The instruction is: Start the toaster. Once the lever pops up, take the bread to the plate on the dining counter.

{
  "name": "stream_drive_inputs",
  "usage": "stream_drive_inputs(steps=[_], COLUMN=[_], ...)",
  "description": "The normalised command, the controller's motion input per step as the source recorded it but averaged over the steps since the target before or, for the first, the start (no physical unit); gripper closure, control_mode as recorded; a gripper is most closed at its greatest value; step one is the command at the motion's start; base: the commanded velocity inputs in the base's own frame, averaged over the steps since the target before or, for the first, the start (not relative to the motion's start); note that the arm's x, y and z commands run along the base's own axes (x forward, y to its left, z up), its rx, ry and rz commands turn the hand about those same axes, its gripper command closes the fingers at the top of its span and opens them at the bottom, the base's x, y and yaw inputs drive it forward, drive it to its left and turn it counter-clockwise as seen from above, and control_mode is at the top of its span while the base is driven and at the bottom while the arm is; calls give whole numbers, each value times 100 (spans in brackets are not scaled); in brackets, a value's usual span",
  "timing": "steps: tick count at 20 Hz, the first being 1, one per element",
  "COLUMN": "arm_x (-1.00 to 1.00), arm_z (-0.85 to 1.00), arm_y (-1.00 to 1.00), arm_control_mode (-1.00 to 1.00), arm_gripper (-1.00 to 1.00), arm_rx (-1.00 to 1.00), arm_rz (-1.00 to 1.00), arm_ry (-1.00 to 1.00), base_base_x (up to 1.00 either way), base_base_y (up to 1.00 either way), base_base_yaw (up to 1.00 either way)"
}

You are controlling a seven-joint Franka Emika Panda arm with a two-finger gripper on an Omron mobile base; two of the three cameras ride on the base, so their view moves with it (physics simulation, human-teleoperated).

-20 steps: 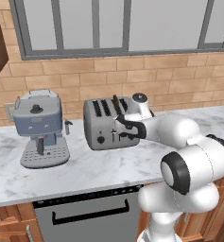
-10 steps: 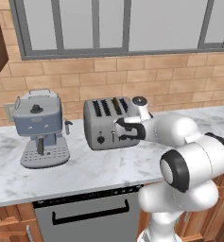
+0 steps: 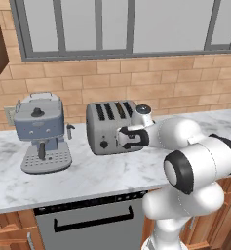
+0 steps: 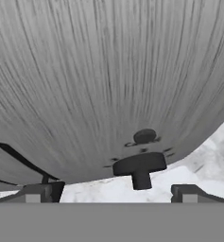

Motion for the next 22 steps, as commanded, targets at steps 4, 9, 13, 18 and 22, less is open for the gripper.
stream_drive_inputs(steps=[4,9,13,18,22], arm_x=[0,0,0,0,0], arm_z=[-17,-16,-20,-19,-23], arm_y=[0,0,0,0,0], arm_control_mode=[-100,-100,-100,-100,-100], arm_gripper=[-100,-100,-100,-100,-100], arm_rx=[0,0,0,0,0], arm_rz=[0,0,0,0,0], arm_ry=[0,0,0,0,0], base_base_x=[0,0,0,0,0], base_base_y=[0,0,0,0,0], base_base_yaw=[0,0,0,0,0])
